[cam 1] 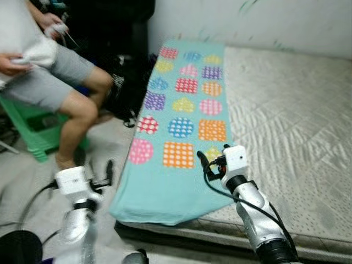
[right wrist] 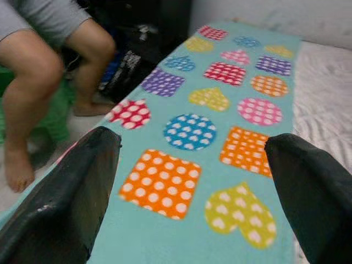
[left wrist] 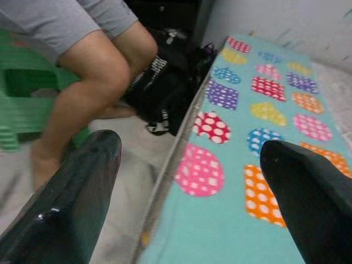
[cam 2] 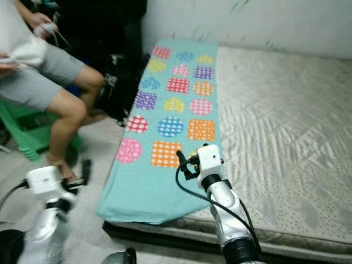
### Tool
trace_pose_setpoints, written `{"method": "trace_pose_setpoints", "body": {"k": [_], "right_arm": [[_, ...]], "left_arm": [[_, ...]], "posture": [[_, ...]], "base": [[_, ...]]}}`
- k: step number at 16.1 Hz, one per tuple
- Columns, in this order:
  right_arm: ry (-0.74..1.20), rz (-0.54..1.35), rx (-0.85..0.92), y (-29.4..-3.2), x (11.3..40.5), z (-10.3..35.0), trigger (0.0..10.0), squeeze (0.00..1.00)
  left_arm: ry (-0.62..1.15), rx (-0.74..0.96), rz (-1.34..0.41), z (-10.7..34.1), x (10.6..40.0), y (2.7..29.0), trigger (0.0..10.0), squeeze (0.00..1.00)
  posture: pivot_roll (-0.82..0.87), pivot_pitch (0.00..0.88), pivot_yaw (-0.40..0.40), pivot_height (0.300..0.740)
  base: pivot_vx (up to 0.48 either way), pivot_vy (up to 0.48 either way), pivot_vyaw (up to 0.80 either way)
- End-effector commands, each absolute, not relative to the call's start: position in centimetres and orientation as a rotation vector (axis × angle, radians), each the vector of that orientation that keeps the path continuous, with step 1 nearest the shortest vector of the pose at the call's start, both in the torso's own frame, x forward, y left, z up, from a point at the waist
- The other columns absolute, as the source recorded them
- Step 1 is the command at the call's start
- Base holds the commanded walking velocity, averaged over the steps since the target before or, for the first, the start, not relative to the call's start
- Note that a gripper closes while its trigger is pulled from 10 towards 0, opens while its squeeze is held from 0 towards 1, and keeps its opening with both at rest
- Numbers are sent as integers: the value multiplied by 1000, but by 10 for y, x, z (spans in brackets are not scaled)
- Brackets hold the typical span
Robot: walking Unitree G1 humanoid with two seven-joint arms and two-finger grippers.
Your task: Clean up the room
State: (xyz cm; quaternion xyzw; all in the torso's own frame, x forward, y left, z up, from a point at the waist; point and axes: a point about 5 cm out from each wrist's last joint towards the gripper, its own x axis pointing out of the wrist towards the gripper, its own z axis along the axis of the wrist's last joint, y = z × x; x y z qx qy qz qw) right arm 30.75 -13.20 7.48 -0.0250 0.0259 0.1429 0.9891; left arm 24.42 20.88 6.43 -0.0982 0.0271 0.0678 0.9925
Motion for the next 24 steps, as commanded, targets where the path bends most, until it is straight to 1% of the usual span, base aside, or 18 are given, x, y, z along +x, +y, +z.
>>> {"method": "trace_pose_setpoints", "body": {"k": [1,4,7,9,12,23,24], "right_arm": [[50,247,-28,-140,307,78,10000,0],[14,201,-32,-150,307,88,10000,0],[38,94,3,-167,302,86,10000,0],[45,92,7,-167,302,86,10000,0],[52,95,17,-164,304,90,10000,0],[65,76,20,-168,306,92,10000,0],[76,70,31,-169,306,90,10000,0]], "left_arm": [[39,-186,123,71,242,209,10000,0],[43,-159,126,74,235,217,10000,0],[64,-133,152,74,225,226,10000,0],[68,-132,151,75,225,226,10000,0],[62,-132,131,82,230,220,10000,0],[46,-164,115,88,241,215,10000,0],[47,-168,117,88,241,215,10000,0]], "posture": [[105,168,-32,740],[117,201,-36,740],[128,222,-44,740],[129,222,-44,740],[123,230,-41,740],[112,236,-43,740],[112,236,-43,740]], "base": [[0,0,0],[0,0,0],[0,0,0],[0,0,0],[0,0,-675],[0,0,0],[0,0,-800]]}}
